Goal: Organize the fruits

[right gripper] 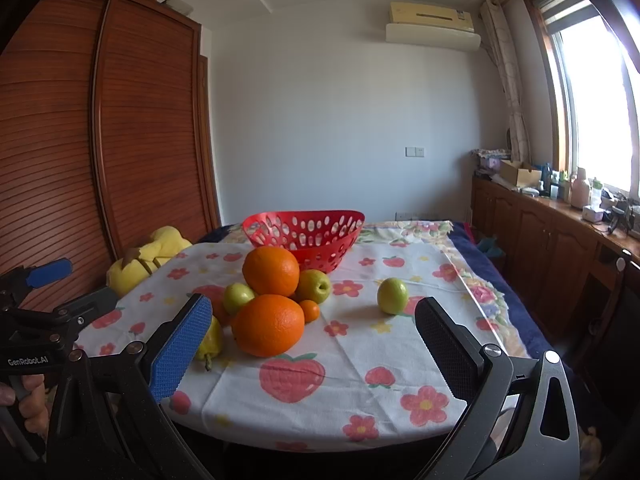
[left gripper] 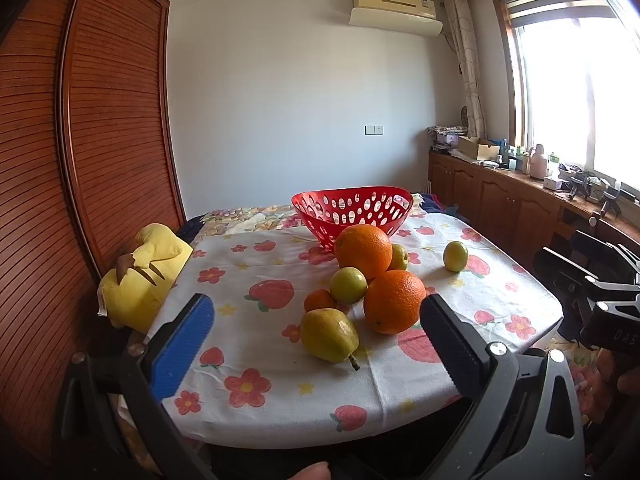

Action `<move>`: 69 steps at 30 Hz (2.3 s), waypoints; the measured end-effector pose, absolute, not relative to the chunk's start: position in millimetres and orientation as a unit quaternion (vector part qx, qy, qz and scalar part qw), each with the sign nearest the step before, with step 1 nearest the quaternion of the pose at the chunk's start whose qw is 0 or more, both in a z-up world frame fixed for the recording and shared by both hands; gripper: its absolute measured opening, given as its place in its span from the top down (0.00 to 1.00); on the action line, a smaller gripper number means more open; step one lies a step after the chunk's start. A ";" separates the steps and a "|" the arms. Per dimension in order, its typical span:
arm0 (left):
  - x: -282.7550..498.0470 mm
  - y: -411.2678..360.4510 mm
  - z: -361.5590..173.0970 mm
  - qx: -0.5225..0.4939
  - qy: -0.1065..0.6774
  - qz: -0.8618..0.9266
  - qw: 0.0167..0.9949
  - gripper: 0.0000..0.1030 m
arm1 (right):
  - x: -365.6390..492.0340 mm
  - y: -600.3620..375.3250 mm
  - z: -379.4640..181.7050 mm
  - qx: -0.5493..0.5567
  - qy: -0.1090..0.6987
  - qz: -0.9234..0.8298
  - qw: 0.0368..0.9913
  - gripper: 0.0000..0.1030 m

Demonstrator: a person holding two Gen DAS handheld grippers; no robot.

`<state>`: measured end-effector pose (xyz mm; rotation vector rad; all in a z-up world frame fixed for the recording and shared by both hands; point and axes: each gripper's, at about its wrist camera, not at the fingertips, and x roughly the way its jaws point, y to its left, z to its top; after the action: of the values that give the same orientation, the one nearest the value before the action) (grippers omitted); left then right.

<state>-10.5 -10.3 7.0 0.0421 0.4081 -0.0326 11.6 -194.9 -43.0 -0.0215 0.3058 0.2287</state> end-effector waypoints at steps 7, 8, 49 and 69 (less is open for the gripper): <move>-9.1 -9.5 6.9 0.020 0.204 -0.017 0.979 0.00 | 11.3 -195.3 -43.0 -0.011 0.152 0.113 0.982 0.00; -9.0 -9.4 7.0 0.020 0.204 -0.017 0.979 0.00 | 11.3 -195.7 -43.0 -0.011 0.152 0.113 0.982 0.00; -14.2 -9.7 16.9 0.019 0.191 -0.025 0.981 0.00 | 9.8 -191.7 -37.1 -0.011 0.150 0.114 0.982 0.00; -3.8 -6.0 1.1 0.004 0.221 -0.034 0.975 0.00 | 17.9 -193.4 -50.8 -0.015 0.166 0.119 0.979 0.00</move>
<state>-3.8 -6.0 1.1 0.0086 0.4467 -0.0690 17.9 -193.4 -50.8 -0.0307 0.3337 0.2399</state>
